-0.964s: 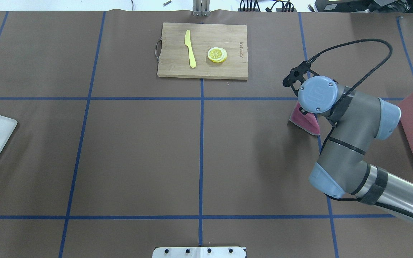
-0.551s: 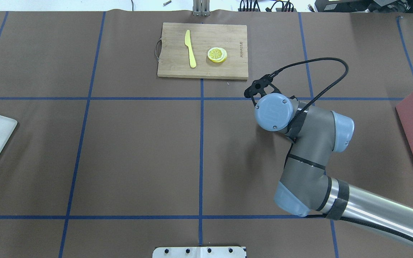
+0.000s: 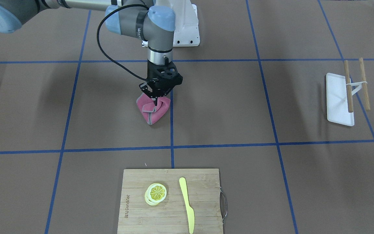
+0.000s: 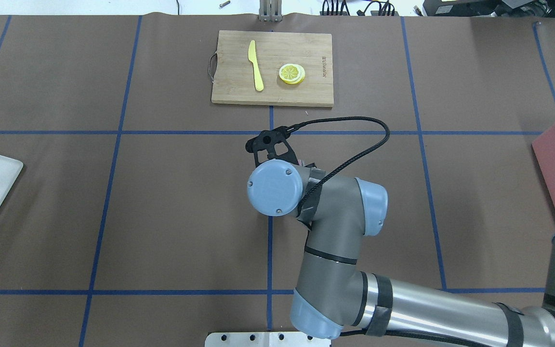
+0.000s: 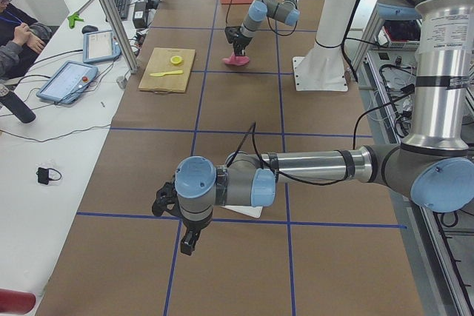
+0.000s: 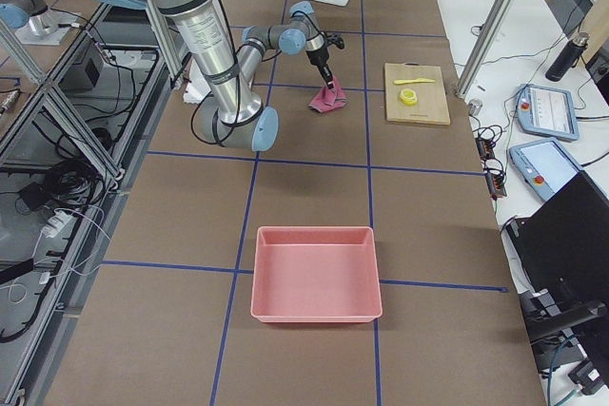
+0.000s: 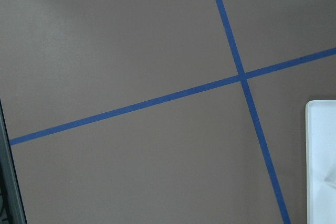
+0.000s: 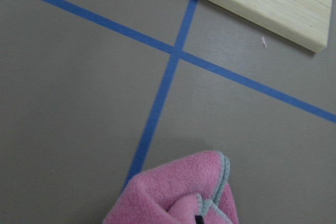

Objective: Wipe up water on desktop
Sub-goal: 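Lower the pink cloth with the right gripper and wipe toward the table center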

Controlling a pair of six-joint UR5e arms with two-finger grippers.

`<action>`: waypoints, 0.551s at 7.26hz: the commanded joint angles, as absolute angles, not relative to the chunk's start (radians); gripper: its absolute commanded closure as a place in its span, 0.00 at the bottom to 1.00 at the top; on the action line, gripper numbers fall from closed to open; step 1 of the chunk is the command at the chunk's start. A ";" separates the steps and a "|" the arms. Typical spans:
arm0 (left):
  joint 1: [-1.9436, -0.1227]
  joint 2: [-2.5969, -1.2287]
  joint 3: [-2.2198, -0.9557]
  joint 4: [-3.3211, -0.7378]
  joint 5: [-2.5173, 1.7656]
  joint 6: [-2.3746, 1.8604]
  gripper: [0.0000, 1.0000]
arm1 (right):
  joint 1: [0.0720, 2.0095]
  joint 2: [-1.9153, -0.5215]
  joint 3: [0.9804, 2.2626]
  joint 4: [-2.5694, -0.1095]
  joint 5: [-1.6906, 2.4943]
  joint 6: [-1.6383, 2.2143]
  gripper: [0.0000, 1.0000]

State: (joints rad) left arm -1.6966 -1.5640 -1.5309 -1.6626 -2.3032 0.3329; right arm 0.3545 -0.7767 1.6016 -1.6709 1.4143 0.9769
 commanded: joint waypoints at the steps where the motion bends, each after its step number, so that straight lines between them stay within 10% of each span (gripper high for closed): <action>1: -1.697 -1.563 -1.532 -1.663 -2.304 0.333 0.01 | 0.337 -0.753 1.575 -1.687 1.416 1.028 1.00; 4: -1.697 -1.563 -1.534 -1.663 -2.306 0.333 0.01 | 0.345 -0.986 1.843 -1.915 1.419 0.867 1.00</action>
